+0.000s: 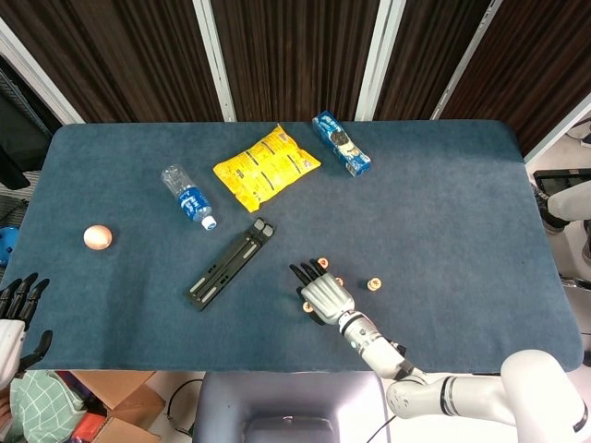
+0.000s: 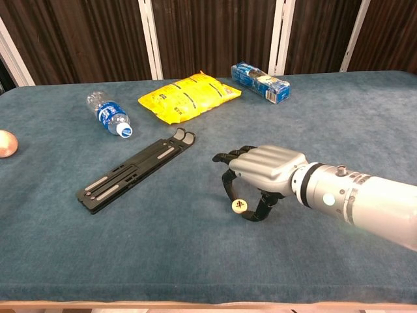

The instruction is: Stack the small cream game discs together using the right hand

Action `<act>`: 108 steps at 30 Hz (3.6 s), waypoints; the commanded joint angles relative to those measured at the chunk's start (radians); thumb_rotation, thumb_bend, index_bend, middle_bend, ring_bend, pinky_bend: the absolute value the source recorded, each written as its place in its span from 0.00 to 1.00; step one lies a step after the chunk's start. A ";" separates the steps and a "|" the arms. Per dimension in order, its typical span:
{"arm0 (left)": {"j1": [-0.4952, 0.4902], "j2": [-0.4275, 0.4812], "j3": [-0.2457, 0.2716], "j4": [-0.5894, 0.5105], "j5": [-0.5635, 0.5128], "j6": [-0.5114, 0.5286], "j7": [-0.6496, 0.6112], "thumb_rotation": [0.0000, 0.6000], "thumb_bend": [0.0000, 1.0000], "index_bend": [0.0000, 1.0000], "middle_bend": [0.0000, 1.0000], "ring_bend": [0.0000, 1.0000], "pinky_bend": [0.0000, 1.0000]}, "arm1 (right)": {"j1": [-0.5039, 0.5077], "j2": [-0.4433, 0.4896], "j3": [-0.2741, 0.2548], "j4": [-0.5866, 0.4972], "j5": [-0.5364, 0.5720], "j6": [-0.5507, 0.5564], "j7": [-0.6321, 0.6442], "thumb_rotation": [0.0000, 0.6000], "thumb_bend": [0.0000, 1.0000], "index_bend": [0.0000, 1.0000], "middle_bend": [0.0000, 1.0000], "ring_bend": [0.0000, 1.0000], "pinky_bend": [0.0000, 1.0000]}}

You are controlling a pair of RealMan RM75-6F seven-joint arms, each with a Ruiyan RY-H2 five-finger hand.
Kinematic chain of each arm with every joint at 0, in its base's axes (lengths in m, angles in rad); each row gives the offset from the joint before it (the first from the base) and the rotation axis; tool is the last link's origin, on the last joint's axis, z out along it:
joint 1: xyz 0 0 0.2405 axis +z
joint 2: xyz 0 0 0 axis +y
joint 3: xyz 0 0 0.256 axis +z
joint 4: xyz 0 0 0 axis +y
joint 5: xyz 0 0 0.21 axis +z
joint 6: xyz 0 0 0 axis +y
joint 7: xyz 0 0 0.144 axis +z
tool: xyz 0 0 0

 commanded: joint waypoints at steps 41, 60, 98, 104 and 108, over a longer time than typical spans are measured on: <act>-0.006 -0.009 -0.002 0.000 -0.010 -0.015 0.019 1.00 0.43 0.01 0.00 0.00 0.13 | -0.126 0.279 -0.054 0.010 -0.073 0.033 0.200 1.00 0.46 0.64 0.03 0.00 0.00; -0.003 -0.007 -0.003 0.000 -0.007 -0.009 0.015 1.00 0.43 0.01 0.00 0.00 0.13 | -0.119 0.273 -0.044 0.007 -0.054 0.015 0.176 1.00 0.46 0.49 0.02 0.00 0.00; -0.001 -0.002 0.000 0.000 0.000 -0.005 0.006 1.00 0.43 0.01 0.00 0.00 0.13 | -0.032 0.062 0.022 0.101 0.051 -0.010 0.110 1.00 0.46 0.57 0.02 0.00 0.00; -0.001 -0.001 -0.001 -0.001 -0.001 -0.004 0.004 1.00 0.43 0.01 0.00 0.00 0.13 | -0.028 0.048 0.021 0.115 0.055 -0.014 0.113 1.00 0.46 0.59 0.02 0.00 0.00; 0.000 0.001 -0.001 -0.001 -0.001 -0.003 0.001 1.00 0.43 0.01 0.00 0.00 0.13 | -0.029 0.043 0.024 0.118 0.049 0.001 0.115 1.00 0.46 0.64 0.03 0.00 0.00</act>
